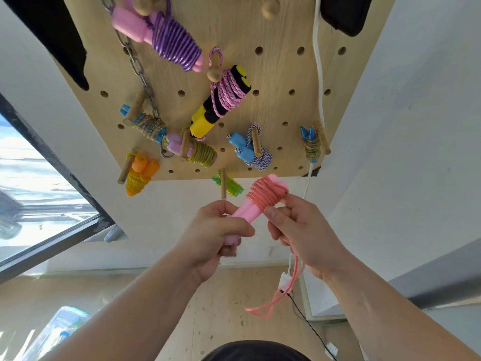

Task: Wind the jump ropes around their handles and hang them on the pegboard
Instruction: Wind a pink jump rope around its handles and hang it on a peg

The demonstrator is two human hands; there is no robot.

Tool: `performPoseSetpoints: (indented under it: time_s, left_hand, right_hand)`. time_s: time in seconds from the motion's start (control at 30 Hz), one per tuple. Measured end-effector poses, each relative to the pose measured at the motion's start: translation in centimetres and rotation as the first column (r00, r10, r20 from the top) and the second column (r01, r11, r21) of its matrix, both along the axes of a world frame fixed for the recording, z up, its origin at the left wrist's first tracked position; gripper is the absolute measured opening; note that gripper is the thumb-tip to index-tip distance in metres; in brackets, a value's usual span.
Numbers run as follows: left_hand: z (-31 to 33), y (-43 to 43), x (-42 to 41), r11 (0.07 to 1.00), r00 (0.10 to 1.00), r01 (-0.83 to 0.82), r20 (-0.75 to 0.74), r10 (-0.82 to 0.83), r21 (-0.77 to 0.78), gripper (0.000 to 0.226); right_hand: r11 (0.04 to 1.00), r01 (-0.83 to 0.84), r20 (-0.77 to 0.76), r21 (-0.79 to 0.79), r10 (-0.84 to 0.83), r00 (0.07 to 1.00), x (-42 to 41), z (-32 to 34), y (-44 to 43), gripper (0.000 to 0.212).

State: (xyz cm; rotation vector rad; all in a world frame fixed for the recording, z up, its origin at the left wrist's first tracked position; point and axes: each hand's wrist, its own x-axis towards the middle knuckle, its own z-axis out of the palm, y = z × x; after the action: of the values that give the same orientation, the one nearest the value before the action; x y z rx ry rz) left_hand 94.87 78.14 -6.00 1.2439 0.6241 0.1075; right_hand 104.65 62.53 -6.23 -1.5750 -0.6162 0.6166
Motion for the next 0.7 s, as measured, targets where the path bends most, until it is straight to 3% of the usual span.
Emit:
performPoseSetpoints:
  time_s: [0.1,0.2,0.4,0.47,0.57,0.63,0.7]
  left_hand:
    - [0.3,0.0,-0.8,0.938,0.987,0.16,0.069,-0.145,-0.309,0.05]
    - [-0.3,0.0,-1.3,0.769,0.943,0.334,0.185,-0.278,-0.545,0.061]
    - [-1.9,0.1,-1.5,0.591,0.895,0.442,0.284,-0.345,-0.675,0.045]
    - [-1.7,0.2,-1.2,0.552,0.861,0.504,0.343,-0.375,-0.664,0.041]
    - [-0.6,0.5,-0.9,0.621,0.854,0.519,0.323,-0.408,-0.587,0.045]
    - [0.5,0.3,-0.6,0.759,0.906,0.422,0.205,-0.37,-0.497,0.051]
    - [0.4,-0.2,-0.3,0.942,0.978,0.208,0.059,-0.2,-0.261,0.053]
  right_hand:
    - [0.995,-0.061,0.011,0.081,0.061,0.998,0.1,0.5,-0.2,0.004]
    - [0.986,-0.118,0.044,0.116,0.114,0.993,-0.1,0.8,-0.2,0.007]
    - [0.995,-0.086,0.134,-0.042,0.091,0.987,-0.5,0.6,0.3,0.02]
    - [0.996,-0.092,0.097,-0.009,0.093,0.991,-0.6,0.7,0.5,0.028]
    - [0.992,-0.07,0.063,0.105,0.064,0.996,-0.9,0.8,0.5,0.03]
    - [0.995,-0.019,0.069,0.101,0.012,0.998,-1.1,0.8,0.6,0.029]
    - [0.994,0.066,0.024,0.083,-0.068,0.997,-1.3,0.5,0.8,0.026]
